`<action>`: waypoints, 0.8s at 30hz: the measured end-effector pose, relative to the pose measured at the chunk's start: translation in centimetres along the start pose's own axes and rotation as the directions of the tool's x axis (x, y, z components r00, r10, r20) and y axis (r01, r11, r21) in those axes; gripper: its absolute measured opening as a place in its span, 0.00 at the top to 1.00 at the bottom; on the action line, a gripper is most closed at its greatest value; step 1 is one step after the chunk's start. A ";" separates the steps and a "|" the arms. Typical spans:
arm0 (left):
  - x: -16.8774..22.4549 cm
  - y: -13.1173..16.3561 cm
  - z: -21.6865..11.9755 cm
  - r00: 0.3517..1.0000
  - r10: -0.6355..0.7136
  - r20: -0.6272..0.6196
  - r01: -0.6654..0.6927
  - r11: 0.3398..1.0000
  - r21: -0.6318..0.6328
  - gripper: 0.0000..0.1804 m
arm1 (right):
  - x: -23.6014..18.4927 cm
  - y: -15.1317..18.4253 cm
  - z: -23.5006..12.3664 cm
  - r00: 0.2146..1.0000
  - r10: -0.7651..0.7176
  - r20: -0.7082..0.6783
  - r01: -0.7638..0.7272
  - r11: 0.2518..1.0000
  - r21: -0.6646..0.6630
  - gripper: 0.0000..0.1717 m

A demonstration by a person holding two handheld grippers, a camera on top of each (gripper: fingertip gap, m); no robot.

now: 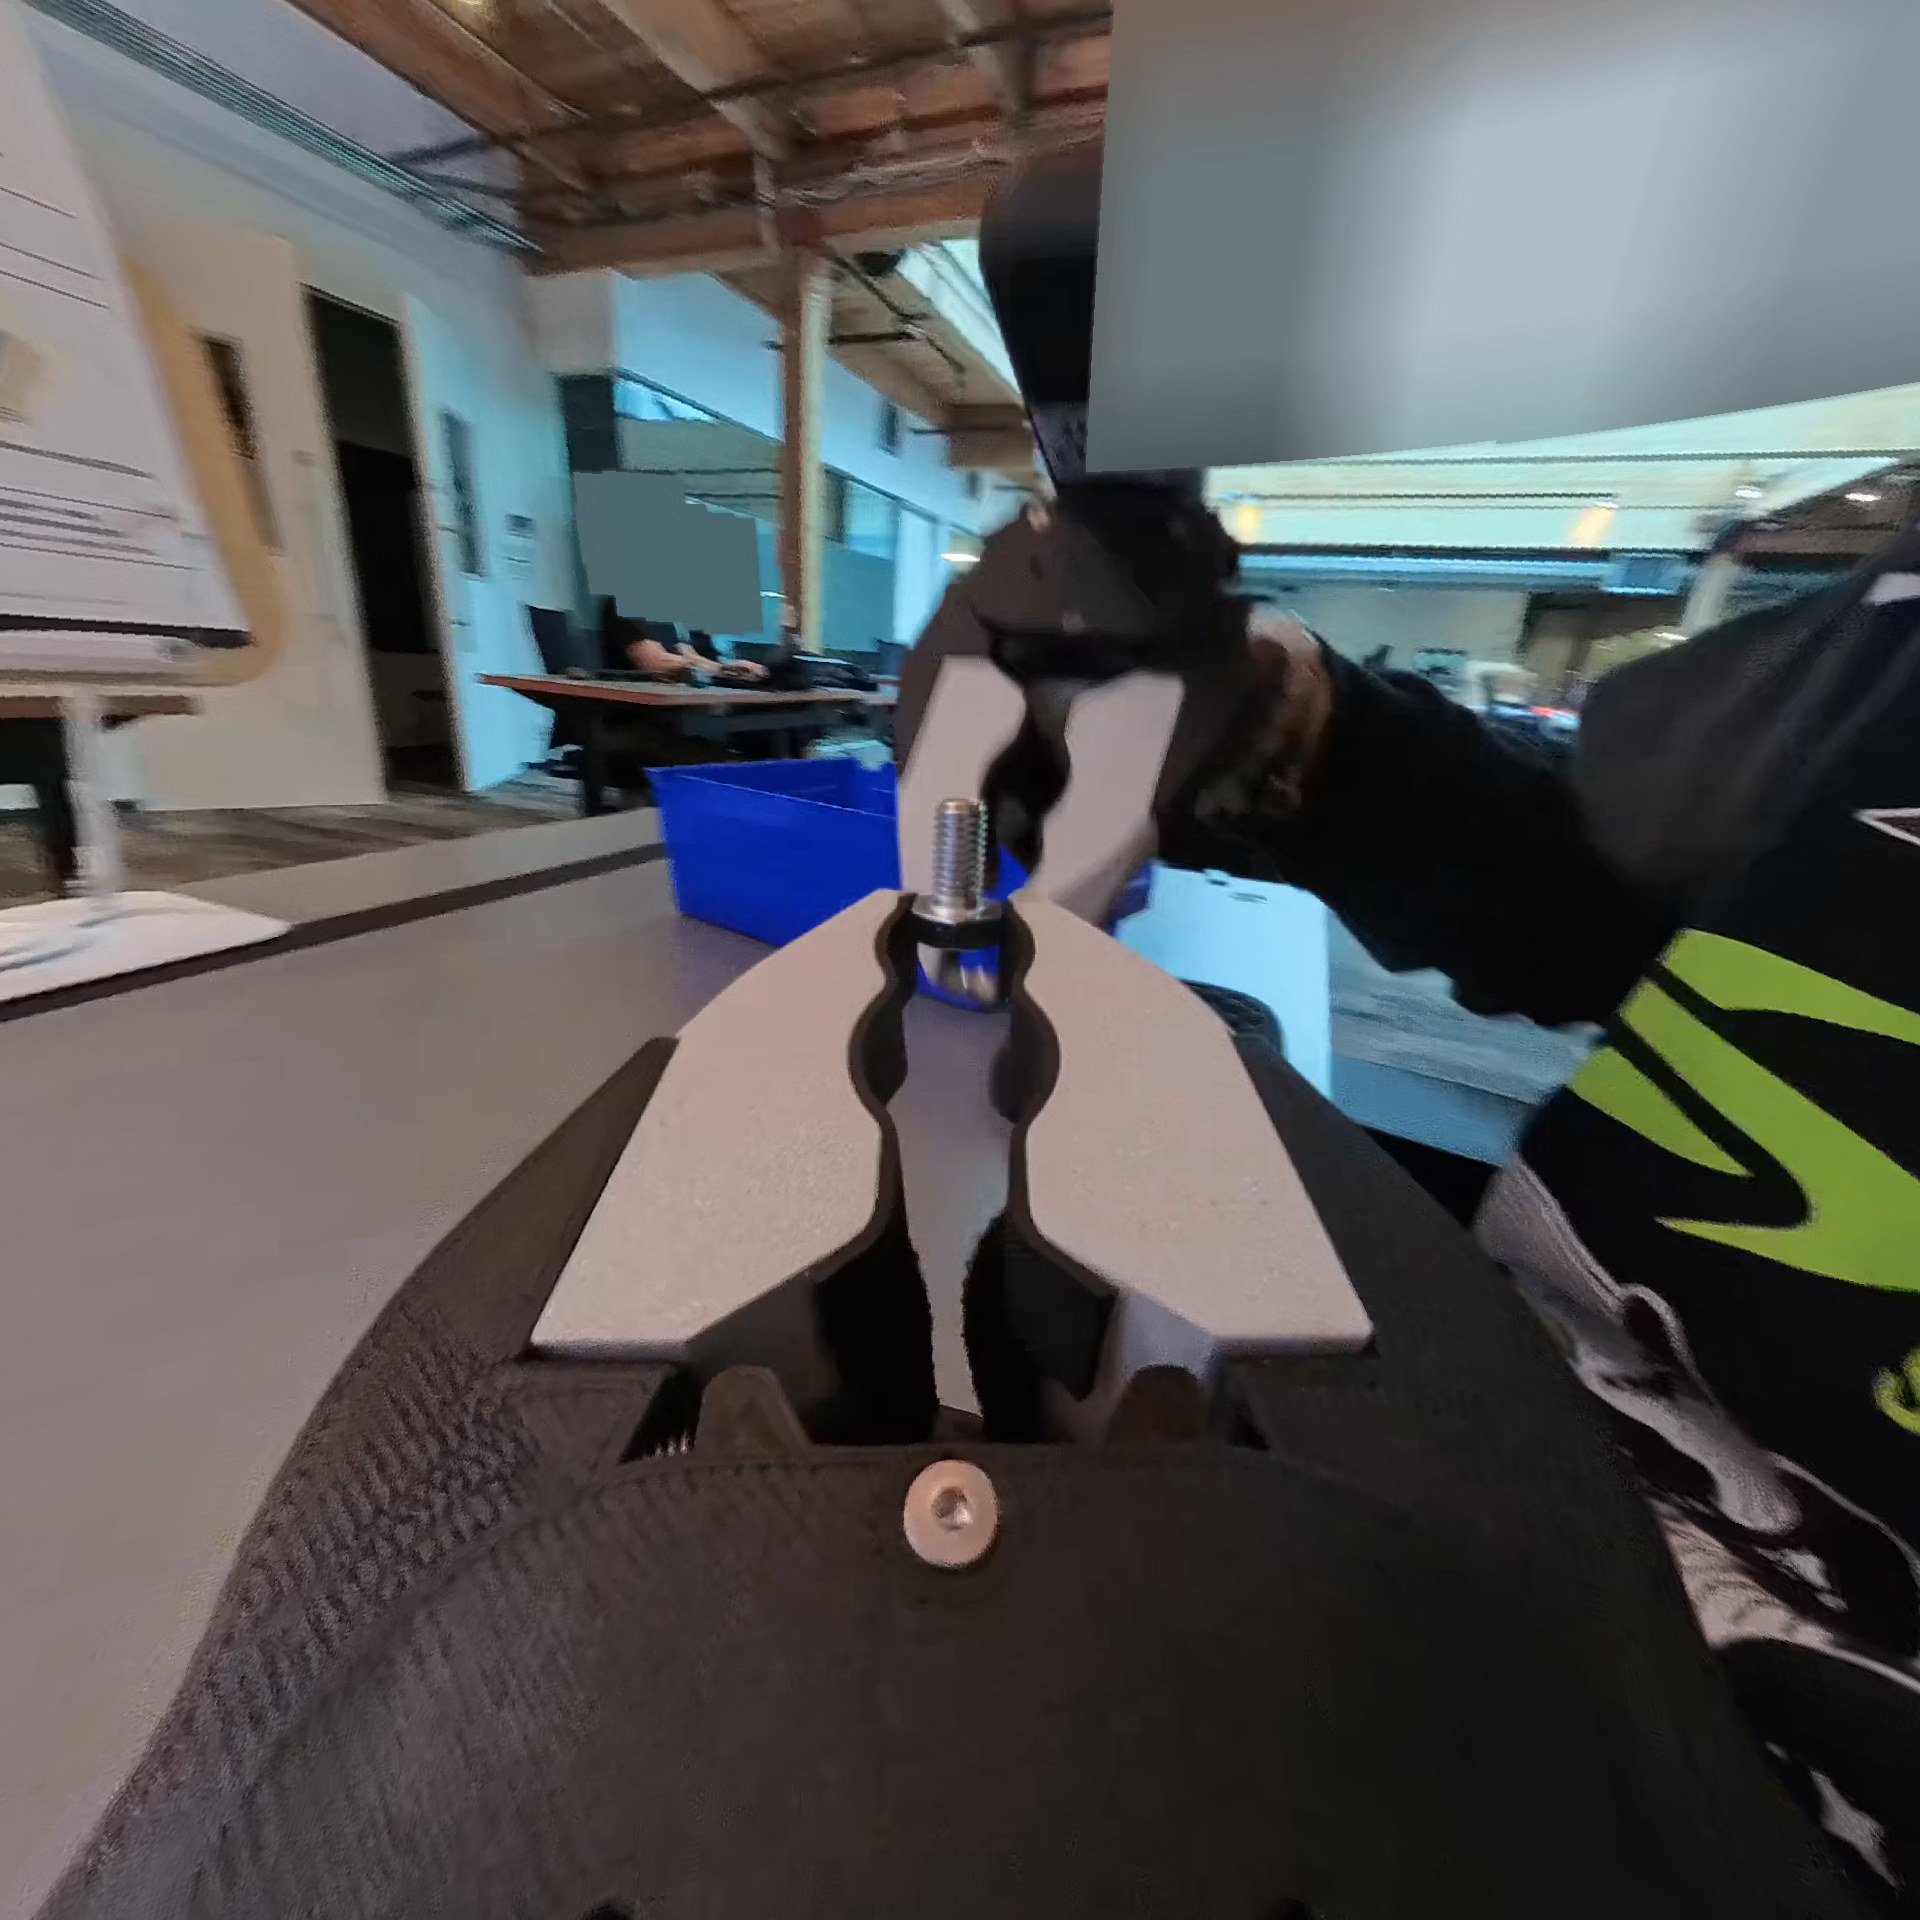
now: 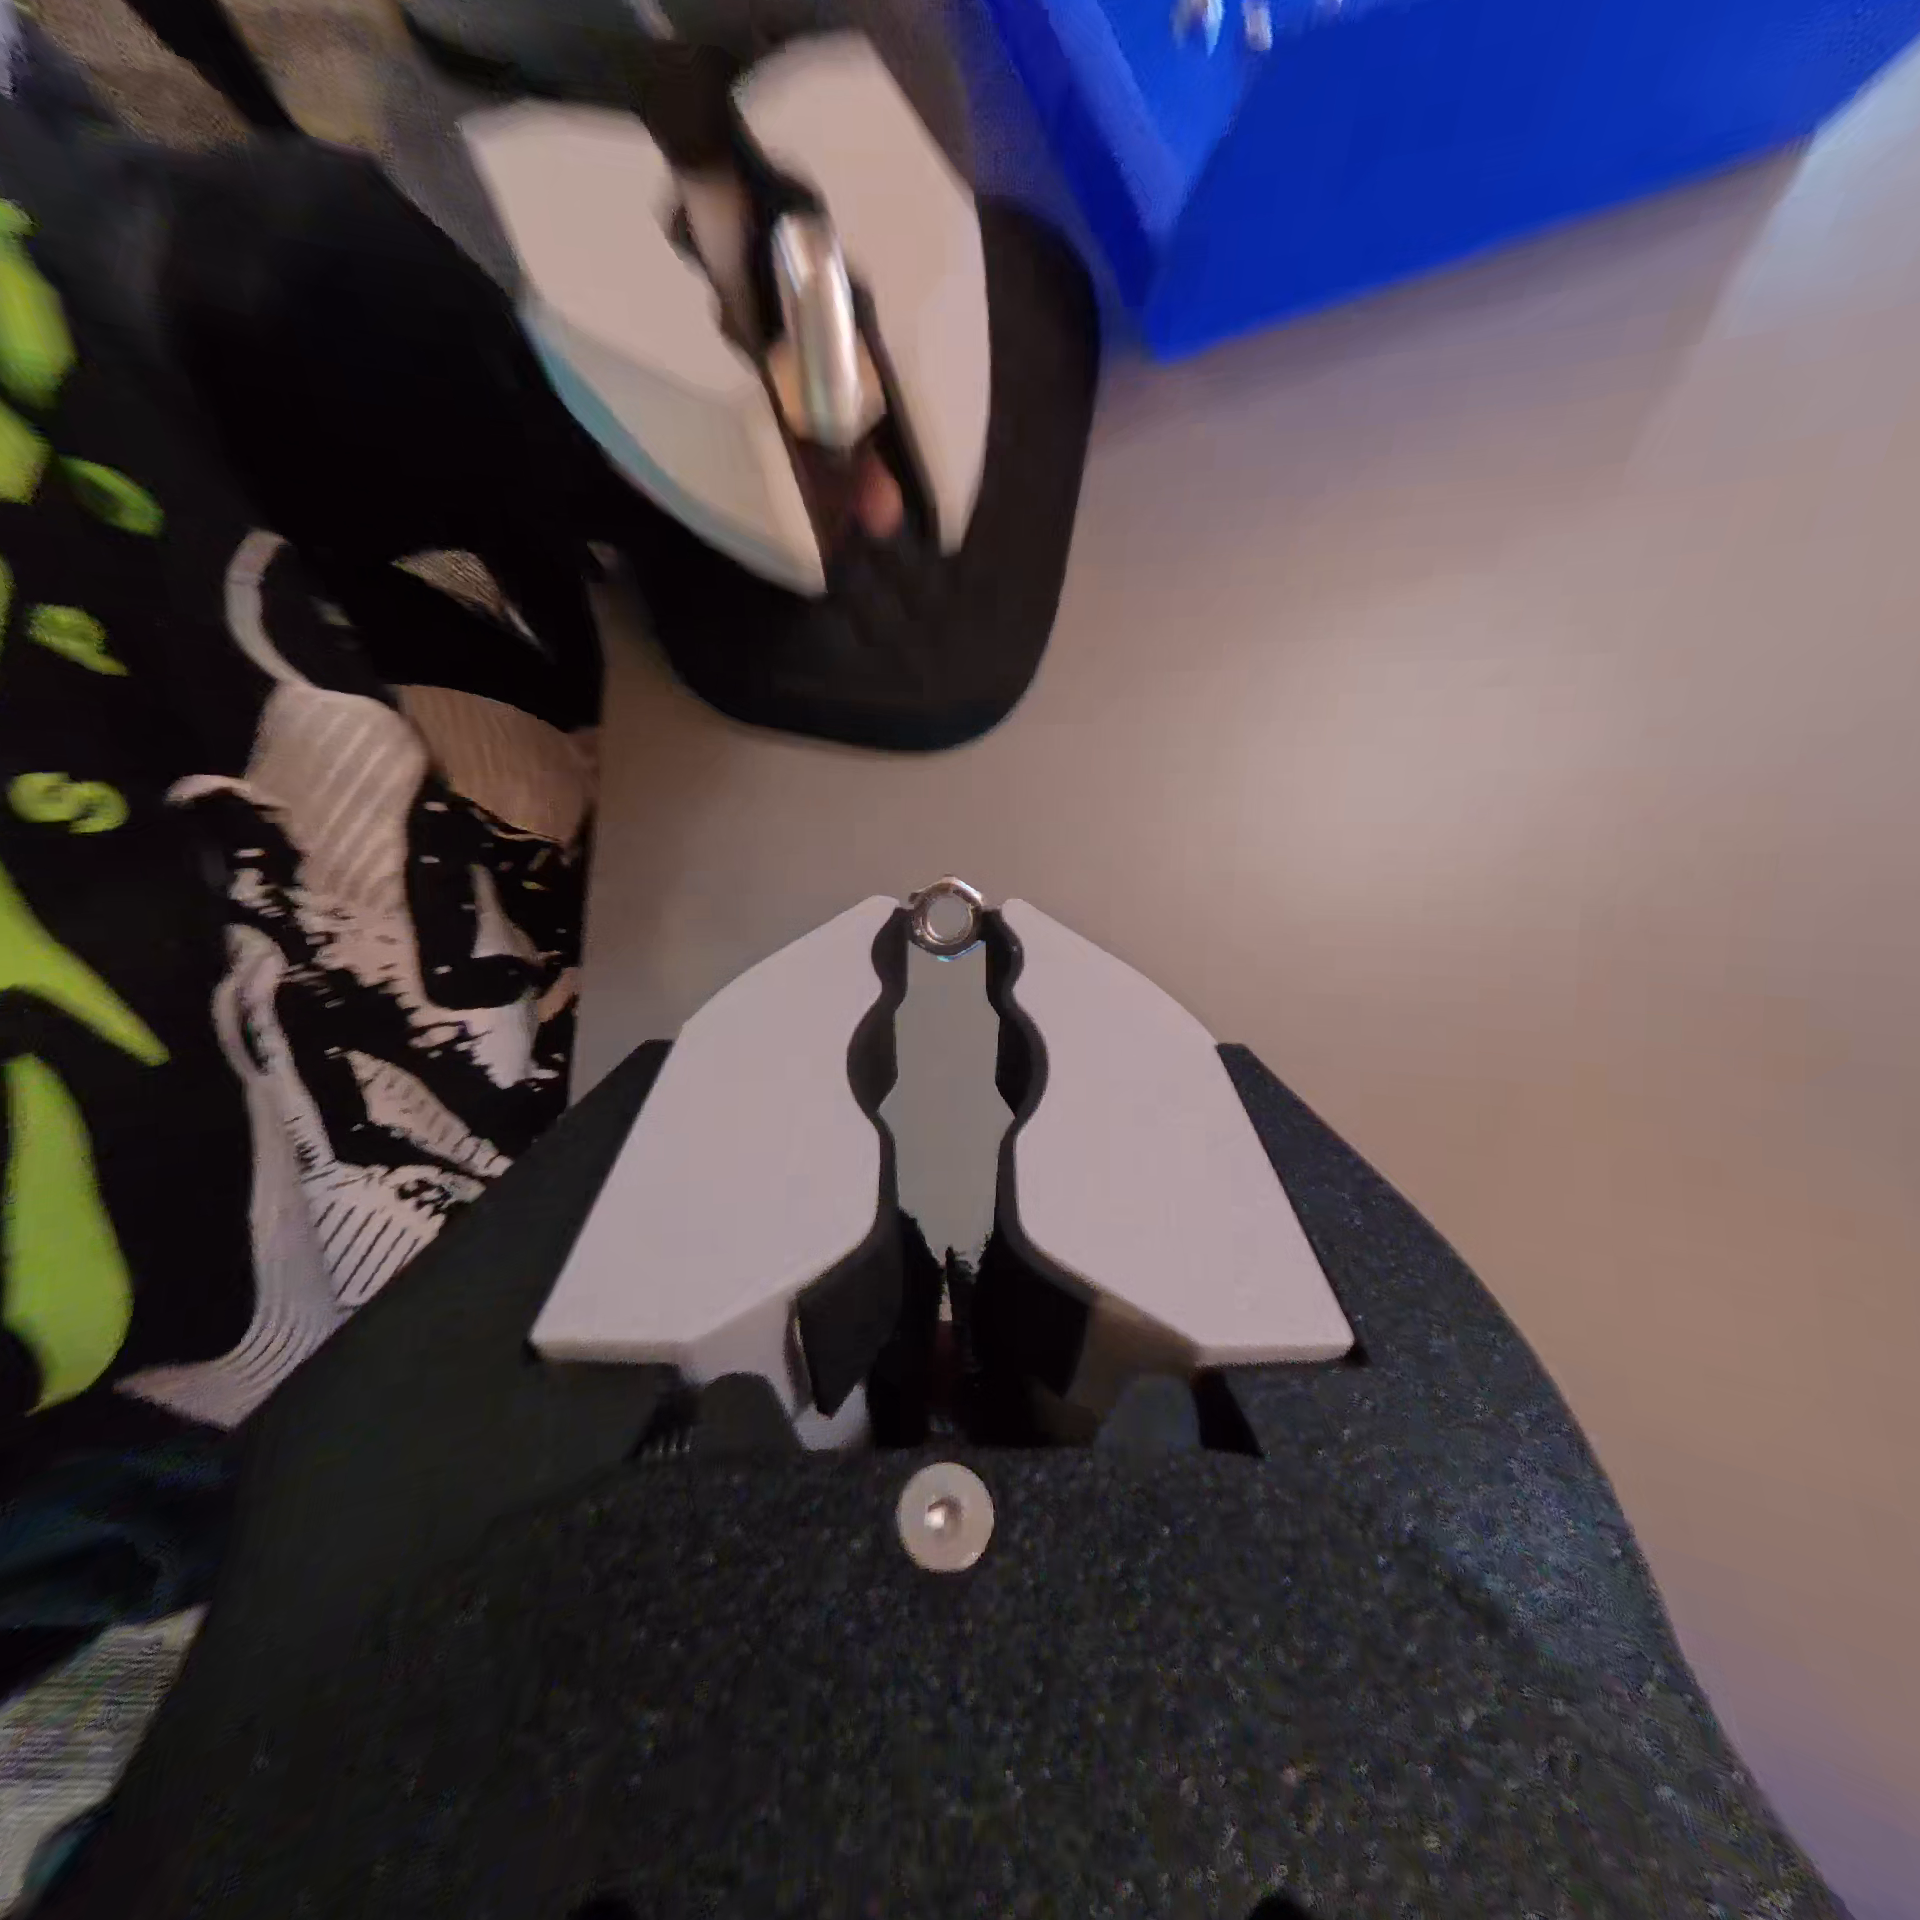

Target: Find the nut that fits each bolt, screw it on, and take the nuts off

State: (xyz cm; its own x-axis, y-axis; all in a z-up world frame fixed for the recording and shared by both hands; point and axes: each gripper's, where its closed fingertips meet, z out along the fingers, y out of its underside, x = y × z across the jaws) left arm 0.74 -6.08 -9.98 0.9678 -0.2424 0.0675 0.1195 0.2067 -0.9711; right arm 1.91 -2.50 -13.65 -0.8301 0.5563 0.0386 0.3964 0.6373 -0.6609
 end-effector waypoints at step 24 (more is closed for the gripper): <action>5.7 2.6 1.0 0.929 -0.118 -0.351 0.053 0.981 -0.189 0.92 | -5.9 -5.0 -1.5 0.739 -0.561 0.372 0.582 0.810 0.067 0.92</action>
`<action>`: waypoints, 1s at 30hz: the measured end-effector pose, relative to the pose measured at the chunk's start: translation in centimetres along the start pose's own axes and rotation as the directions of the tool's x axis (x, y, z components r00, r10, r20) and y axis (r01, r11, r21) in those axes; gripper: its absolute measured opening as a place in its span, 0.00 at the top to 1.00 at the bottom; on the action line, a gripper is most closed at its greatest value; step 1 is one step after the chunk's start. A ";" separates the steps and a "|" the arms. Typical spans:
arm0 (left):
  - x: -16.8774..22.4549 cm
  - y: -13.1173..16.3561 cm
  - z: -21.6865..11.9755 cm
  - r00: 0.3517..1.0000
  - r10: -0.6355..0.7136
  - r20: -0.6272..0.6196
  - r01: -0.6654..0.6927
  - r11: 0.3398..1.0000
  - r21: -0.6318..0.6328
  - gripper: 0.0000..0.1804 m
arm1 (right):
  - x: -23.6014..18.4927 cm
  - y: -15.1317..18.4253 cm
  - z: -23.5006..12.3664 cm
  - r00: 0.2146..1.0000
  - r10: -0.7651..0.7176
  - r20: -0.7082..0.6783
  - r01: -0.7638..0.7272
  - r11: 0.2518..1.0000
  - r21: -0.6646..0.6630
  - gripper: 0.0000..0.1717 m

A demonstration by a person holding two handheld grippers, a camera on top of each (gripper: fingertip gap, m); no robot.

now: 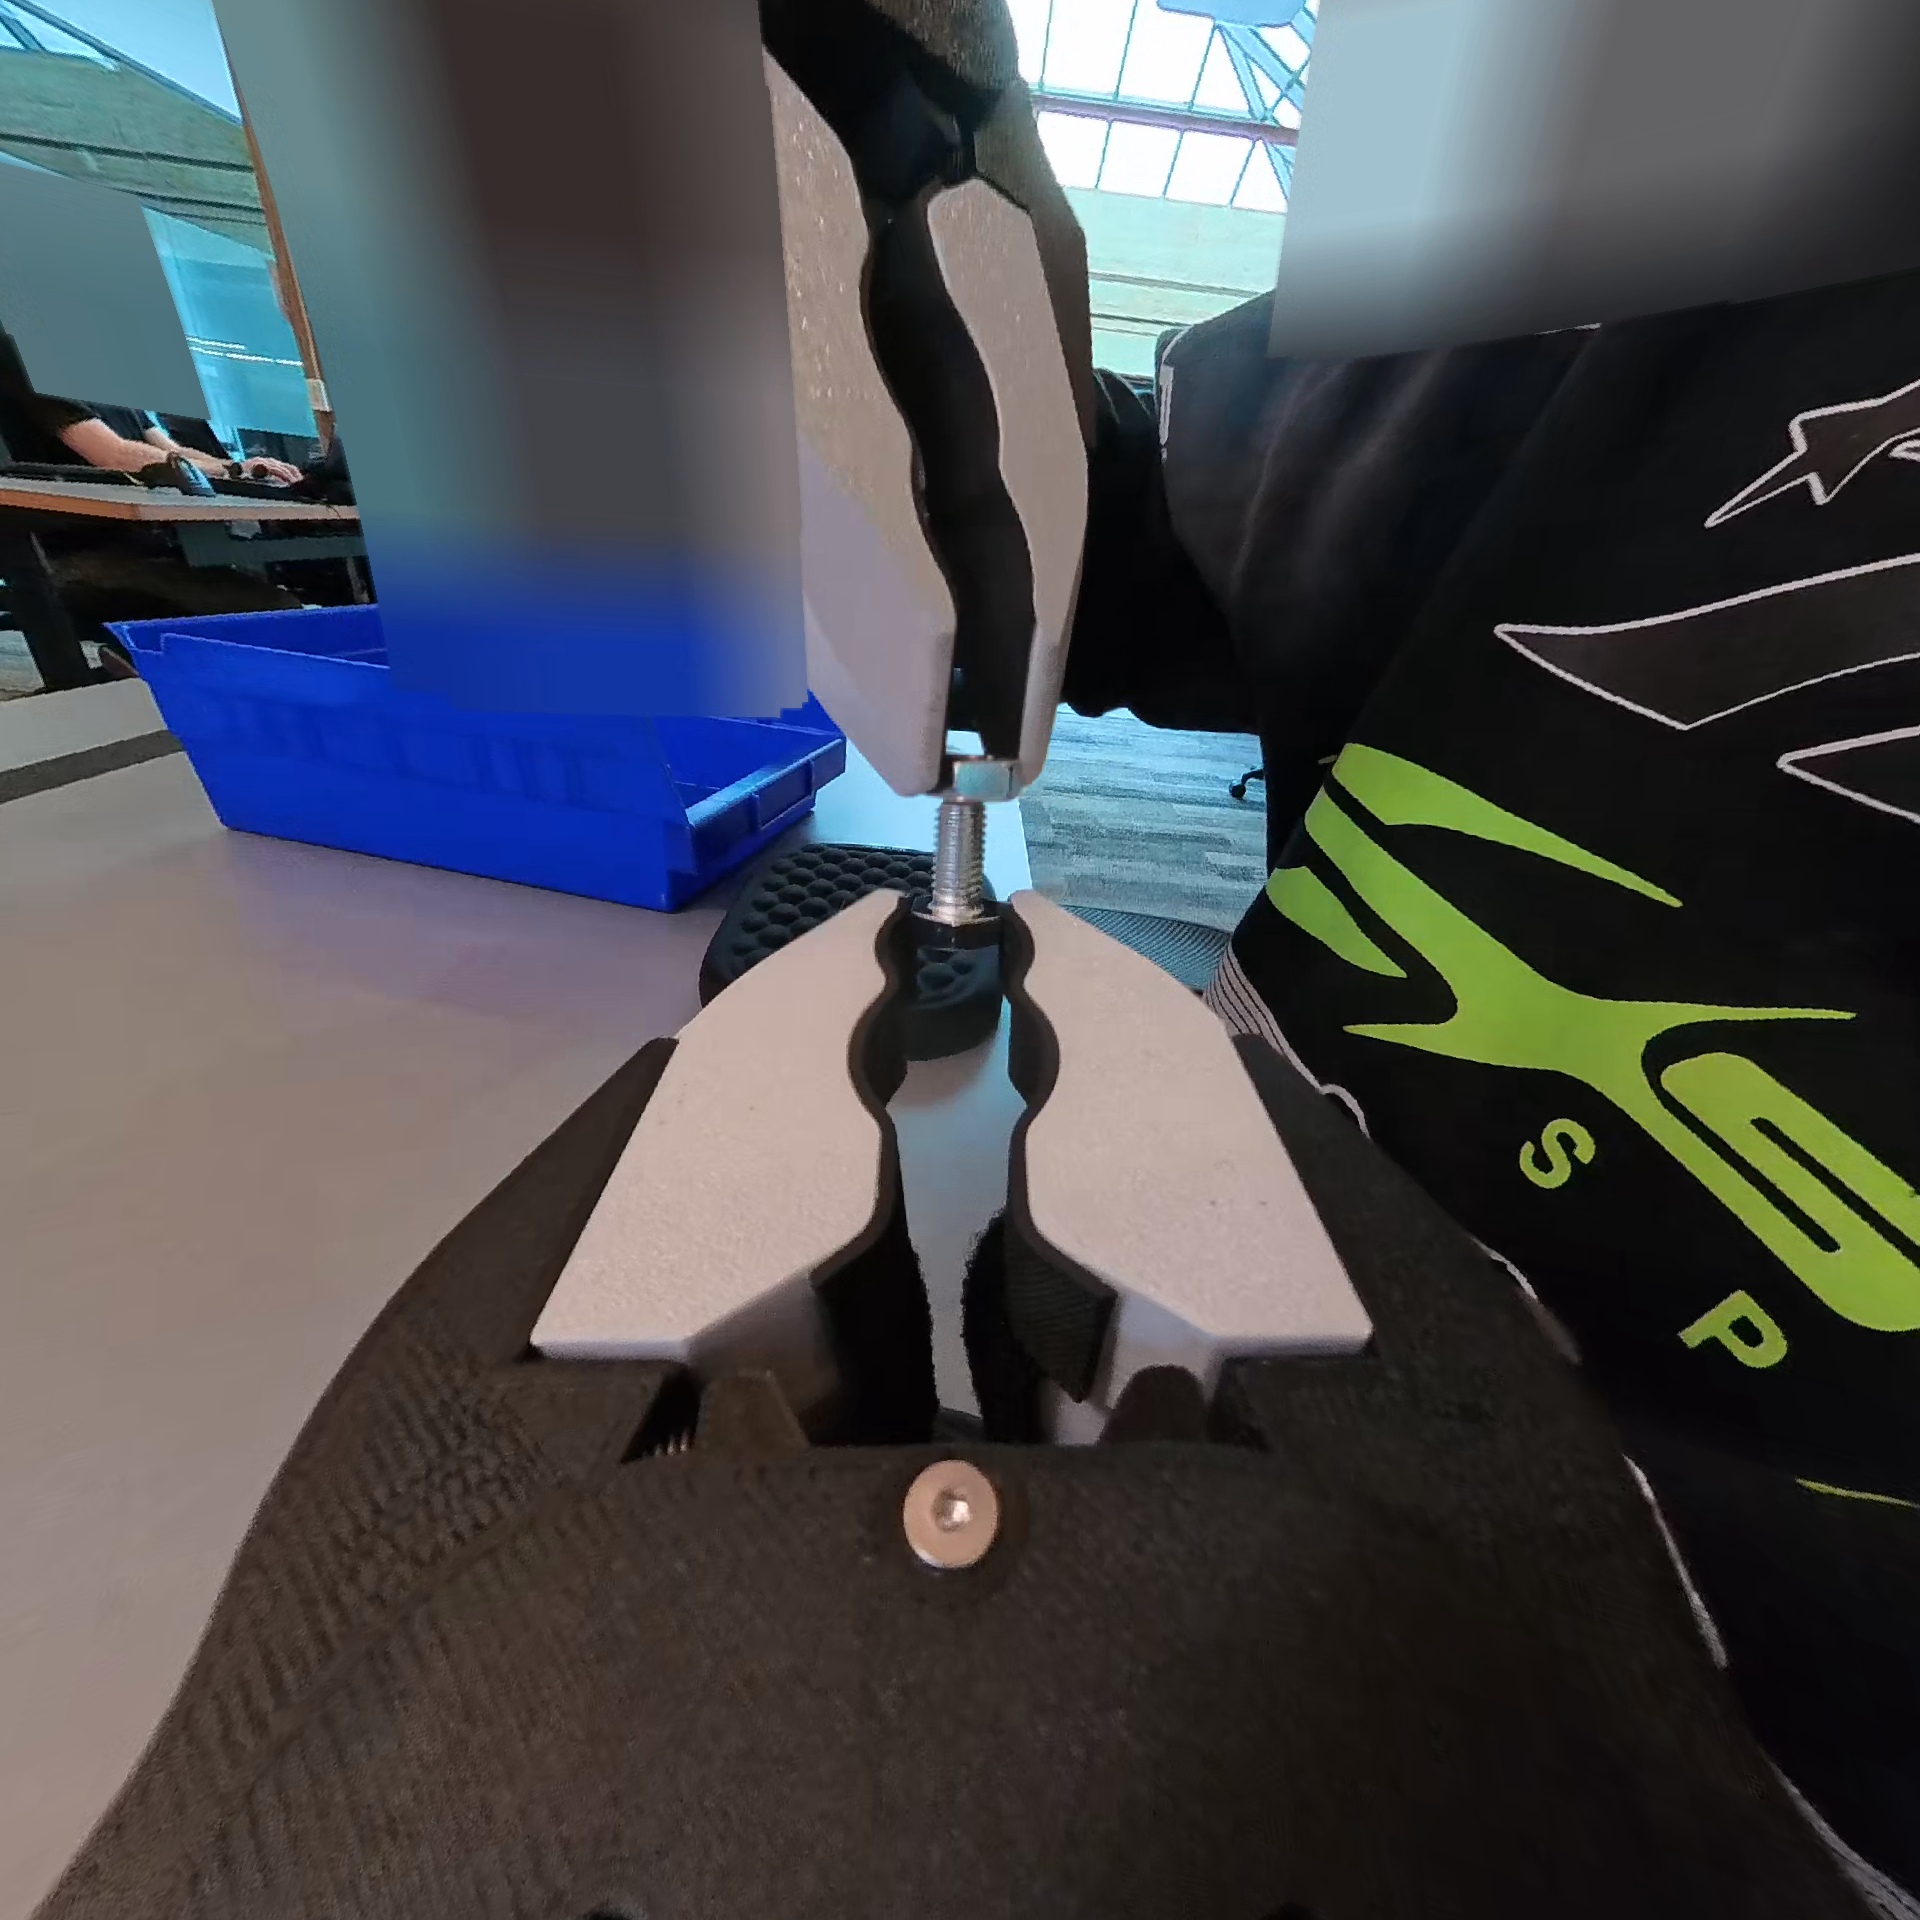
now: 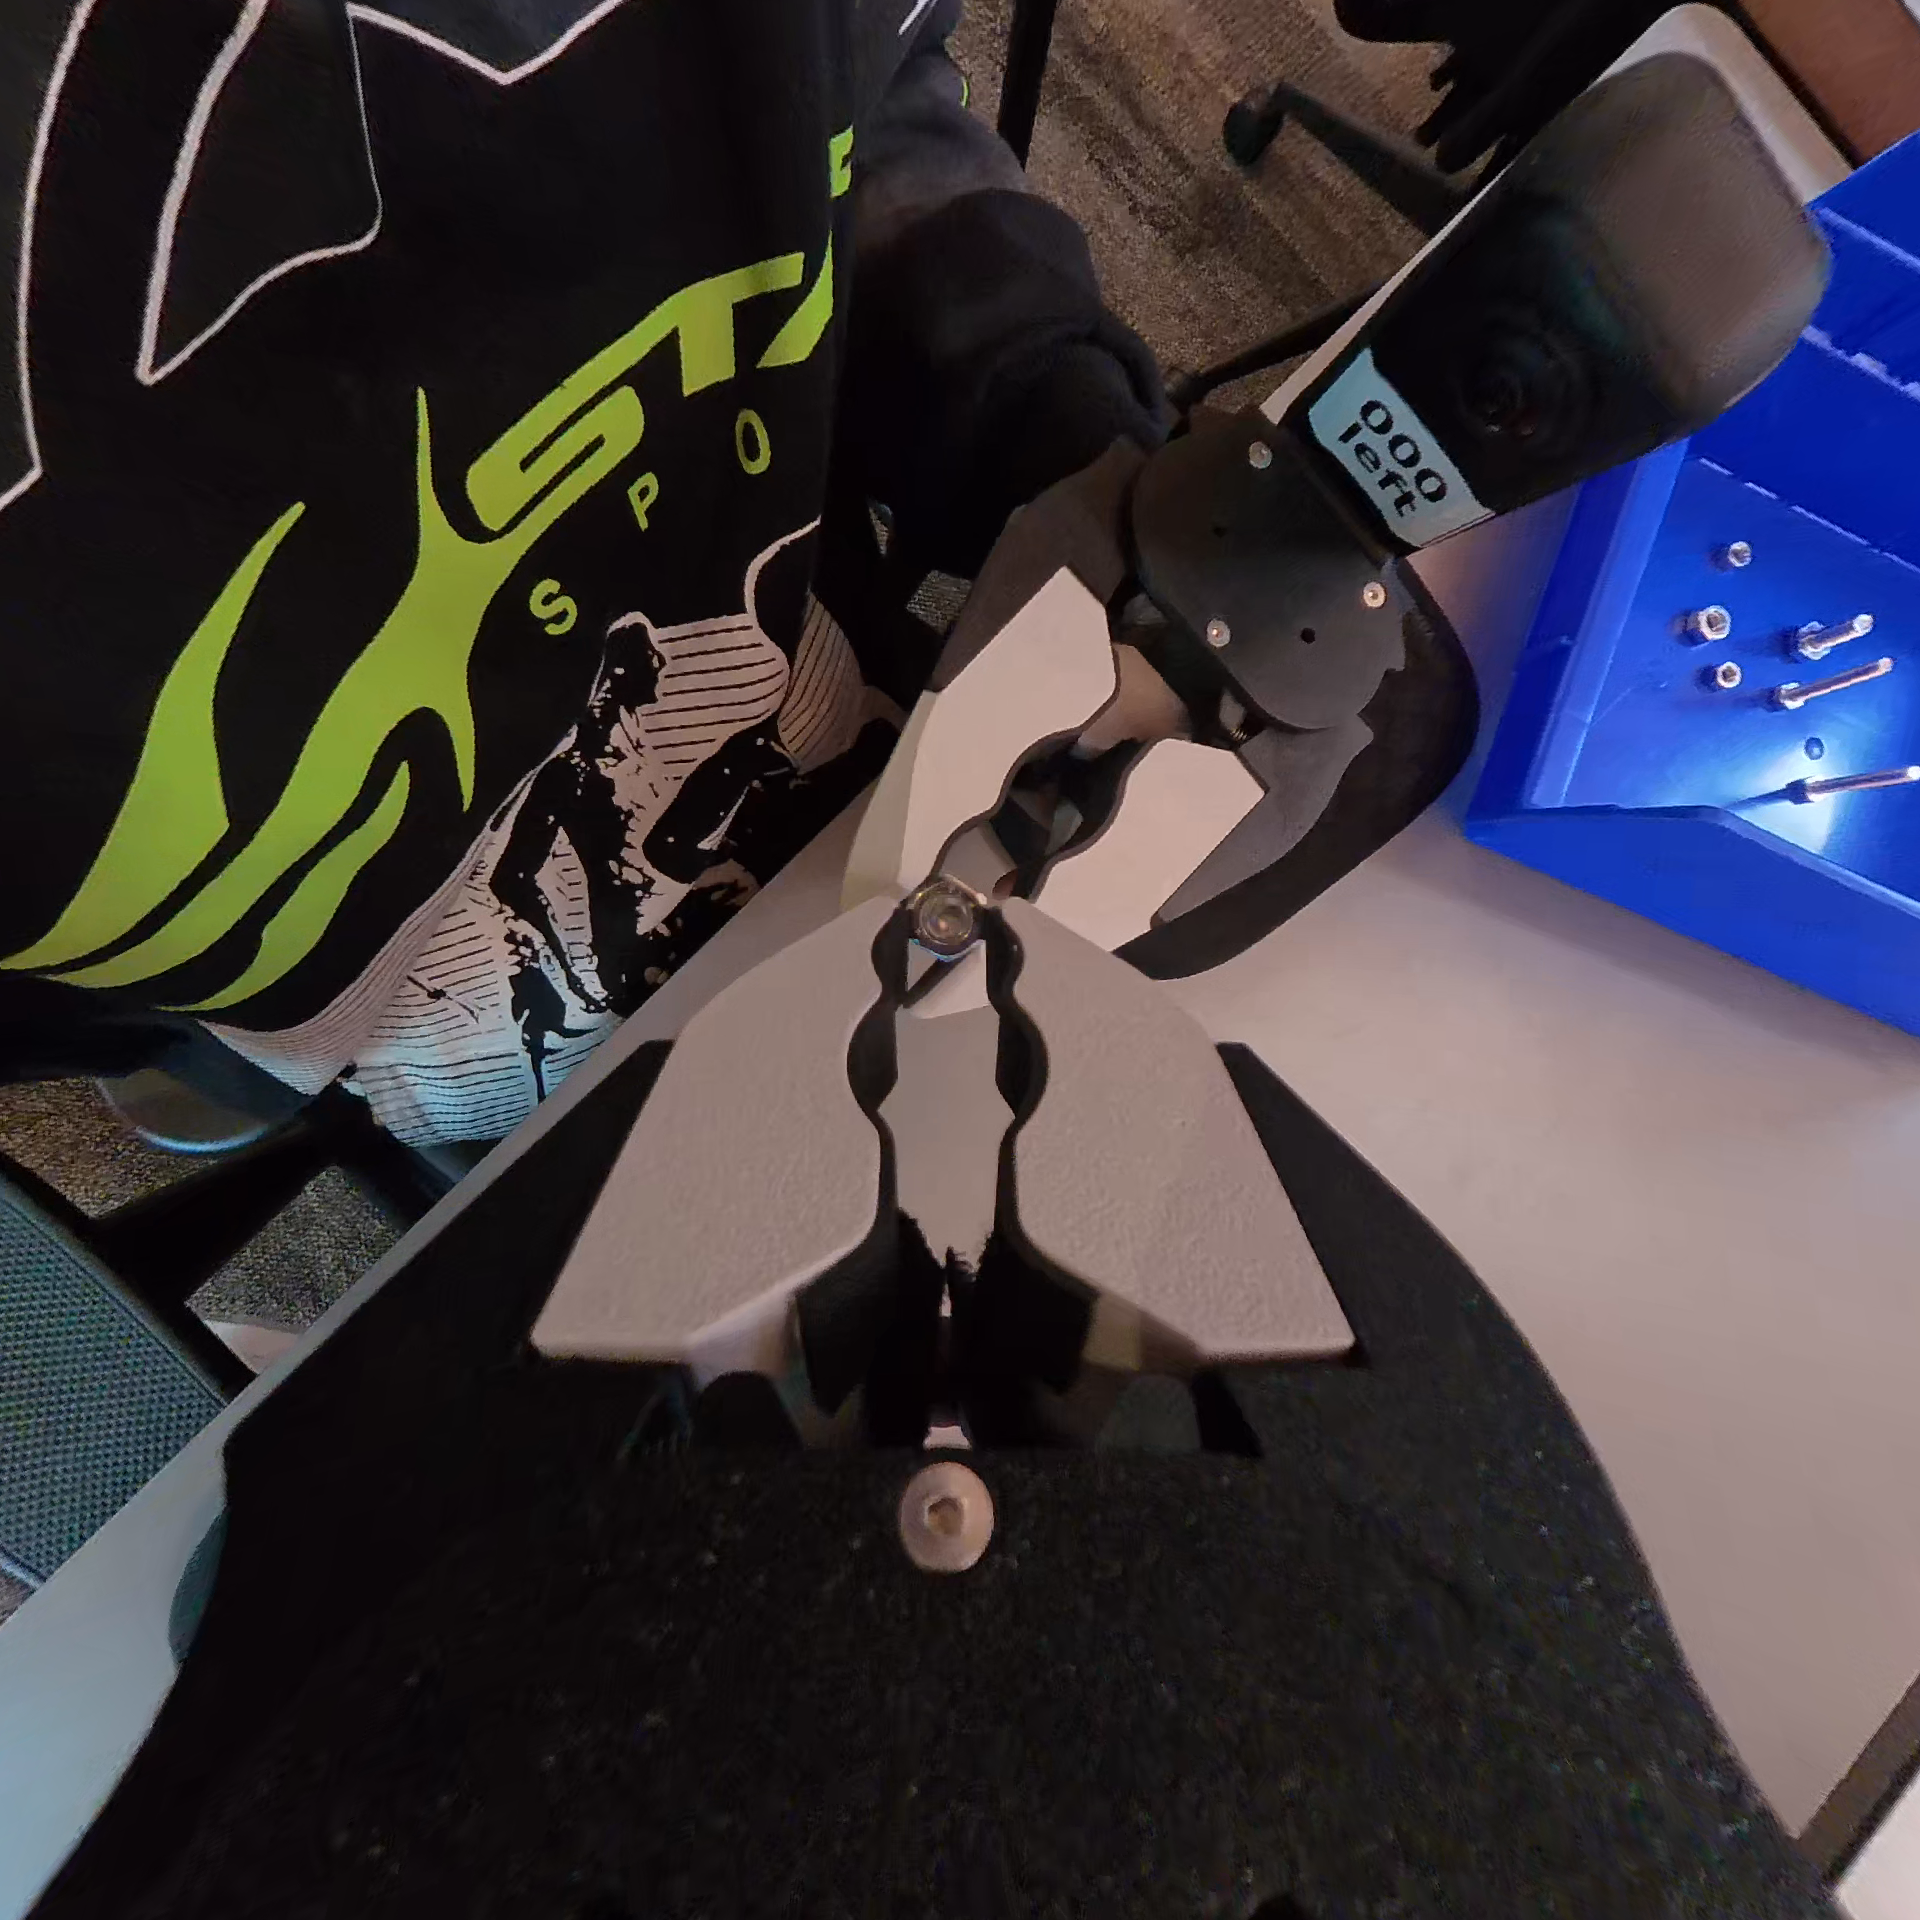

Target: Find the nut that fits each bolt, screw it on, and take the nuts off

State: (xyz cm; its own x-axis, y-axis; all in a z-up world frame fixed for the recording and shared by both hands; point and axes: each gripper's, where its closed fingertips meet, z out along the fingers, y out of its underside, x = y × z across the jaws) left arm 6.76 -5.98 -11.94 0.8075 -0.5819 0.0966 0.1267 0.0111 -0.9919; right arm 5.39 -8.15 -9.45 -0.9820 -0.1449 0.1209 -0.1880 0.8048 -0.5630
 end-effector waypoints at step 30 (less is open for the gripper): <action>-5.5 0.6 -0.3 0.819 0.150 0.554 -0.089 0.987 -0.136 0.92 | 2.4 3.7 -0.8 0.828 0.524 -0.201 -0.558 0.806 -0.198 0.92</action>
State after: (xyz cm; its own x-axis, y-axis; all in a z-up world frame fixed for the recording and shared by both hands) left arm 2.19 -2.99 -13.08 0.9994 -0.0248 -0.0243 -0.0255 -0.0482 -0.9985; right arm 2.31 -5.11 -10.60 -0.9084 0.4169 -0.0307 0.3993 0.8436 -0.3590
